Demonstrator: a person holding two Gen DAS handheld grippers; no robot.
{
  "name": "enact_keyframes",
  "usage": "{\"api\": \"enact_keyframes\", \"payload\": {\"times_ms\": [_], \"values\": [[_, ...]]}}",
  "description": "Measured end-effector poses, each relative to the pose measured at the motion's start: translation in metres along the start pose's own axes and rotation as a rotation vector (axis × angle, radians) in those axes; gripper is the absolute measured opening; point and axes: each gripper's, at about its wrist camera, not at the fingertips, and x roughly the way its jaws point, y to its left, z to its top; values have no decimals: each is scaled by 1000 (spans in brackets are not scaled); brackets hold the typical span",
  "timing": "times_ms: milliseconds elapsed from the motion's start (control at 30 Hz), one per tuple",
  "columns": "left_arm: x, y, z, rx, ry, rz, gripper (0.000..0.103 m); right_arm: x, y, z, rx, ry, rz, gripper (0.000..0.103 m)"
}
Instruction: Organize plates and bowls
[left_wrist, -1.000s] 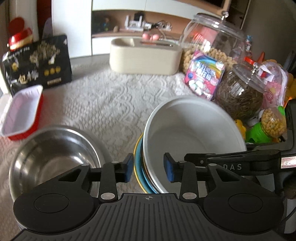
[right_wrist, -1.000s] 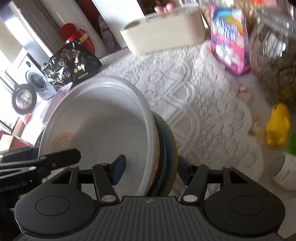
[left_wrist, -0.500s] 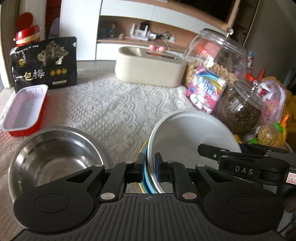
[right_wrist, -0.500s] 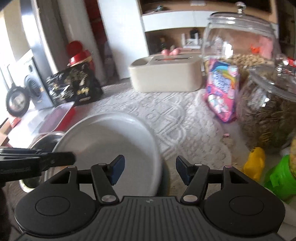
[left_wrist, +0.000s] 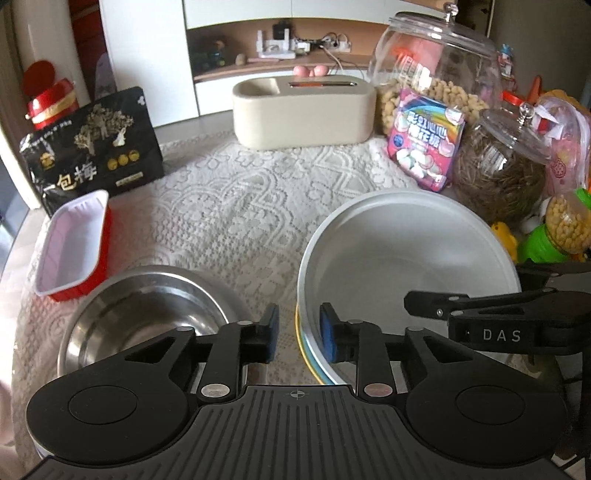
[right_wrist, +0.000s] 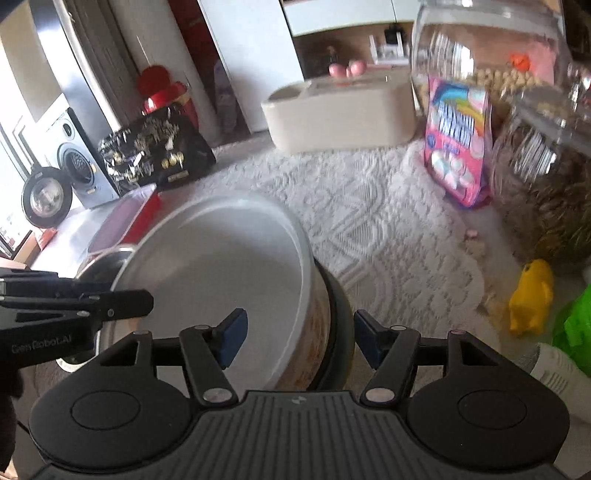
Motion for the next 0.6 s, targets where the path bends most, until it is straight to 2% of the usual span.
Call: {"api": "enact_keyframes", "payload": {"times_ms": [167,333,433,467,533,600], "values": [[14,12,2,-68,51,-70,35,10,-9,0,71,72,61,64],[23,20,2,-116,79,-96,42,14,-11,1,99,101,83,64],[27,21,2,-133,91,-107,41,17,-13,1,110,112,91,64],[29,21,2,-140,97,-122,38,18,-13,1,112,116,90,64],[33,22,0,-159,118,-177,37,20,-14,0,116,126,84,64],[36,21,-4,-175,134,-207,42,23,-15,-1,125,141,82,64]]}}
